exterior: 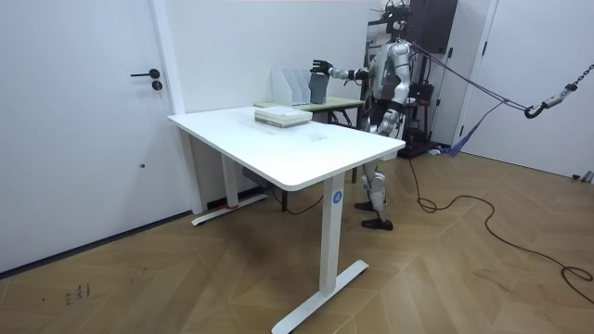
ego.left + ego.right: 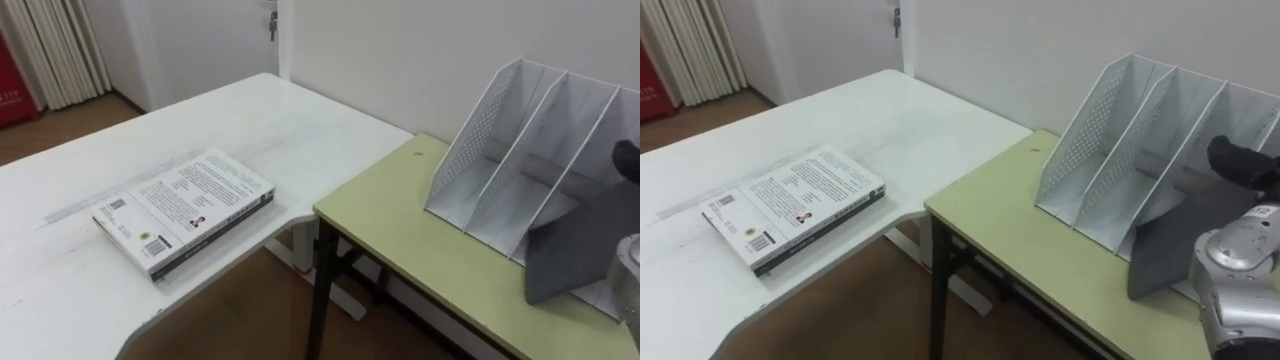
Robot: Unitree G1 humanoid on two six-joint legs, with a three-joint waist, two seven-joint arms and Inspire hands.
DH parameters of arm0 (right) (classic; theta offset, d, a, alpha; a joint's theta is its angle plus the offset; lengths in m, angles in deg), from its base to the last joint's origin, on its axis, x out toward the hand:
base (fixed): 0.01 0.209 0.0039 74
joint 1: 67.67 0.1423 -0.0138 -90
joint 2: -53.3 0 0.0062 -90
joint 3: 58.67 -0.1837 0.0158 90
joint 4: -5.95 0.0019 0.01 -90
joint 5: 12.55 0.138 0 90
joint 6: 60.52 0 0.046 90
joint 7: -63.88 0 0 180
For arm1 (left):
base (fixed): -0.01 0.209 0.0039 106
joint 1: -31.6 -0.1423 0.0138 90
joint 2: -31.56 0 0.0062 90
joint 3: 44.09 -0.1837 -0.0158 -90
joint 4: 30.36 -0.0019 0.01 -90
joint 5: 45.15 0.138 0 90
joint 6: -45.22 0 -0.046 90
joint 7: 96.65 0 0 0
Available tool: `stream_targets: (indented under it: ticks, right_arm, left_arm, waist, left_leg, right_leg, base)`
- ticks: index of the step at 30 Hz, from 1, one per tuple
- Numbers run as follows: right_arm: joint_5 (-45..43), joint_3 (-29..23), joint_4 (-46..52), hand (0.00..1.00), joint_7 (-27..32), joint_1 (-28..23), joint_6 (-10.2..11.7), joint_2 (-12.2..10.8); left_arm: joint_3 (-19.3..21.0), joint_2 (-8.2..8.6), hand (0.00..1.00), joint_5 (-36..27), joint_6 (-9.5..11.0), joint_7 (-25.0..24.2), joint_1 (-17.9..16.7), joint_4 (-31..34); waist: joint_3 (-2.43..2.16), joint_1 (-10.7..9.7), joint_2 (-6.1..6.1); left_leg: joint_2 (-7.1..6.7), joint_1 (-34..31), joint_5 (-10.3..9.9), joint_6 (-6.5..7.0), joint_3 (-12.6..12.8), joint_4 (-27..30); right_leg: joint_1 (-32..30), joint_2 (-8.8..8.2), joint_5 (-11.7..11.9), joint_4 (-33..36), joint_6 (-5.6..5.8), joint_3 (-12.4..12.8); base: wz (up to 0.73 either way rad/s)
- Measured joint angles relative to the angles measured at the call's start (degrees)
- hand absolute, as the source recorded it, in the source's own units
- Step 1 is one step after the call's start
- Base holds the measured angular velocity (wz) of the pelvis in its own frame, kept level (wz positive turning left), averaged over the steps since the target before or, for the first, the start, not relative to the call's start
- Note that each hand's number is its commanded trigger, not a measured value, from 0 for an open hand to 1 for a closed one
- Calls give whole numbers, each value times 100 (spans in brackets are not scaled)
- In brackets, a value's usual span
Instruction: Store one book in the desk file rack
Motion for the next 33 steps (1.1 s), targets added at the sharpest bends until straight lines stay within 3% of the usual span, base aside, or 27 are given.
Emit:
stream_targets:
  ticks: [7, 29, 33]
  right_arm:
    - [-1, 0, 0, 0, -7, 26, -24, 196]
    - [21, -1, 31, 0, -8, 52, -28, 221]
    - [304, 0, 60, 0, 7, 395, 0, 255]
  left_arm:
    - [1, -20, 0, -161, -88, 0, -36, 43]
    - [-2, -125, 0, -213, -91, 149, -67, 181]
    - [-3, -137, 0, -215, -55, 150, -80, 171]
  waist:
    - [-3, -3, 4]
    - [3, -60, -30]
    - [-7, -152, -14]
  left_leg:
    - [1, 16, 0, 0, -6, -9]
    - [-9, 12, 1, 0, -6, 3]
    - [-14, 10, 1, 0, -9, 9]
  right_leg:
    - [-2, -6, -11, 9, 4, -25]
    - [52, -22, -40, 6, 17, -75]
    - [59, -26, -42, 9, 21, -80]
  base:
    - [1]
    - [1]
    - [1]
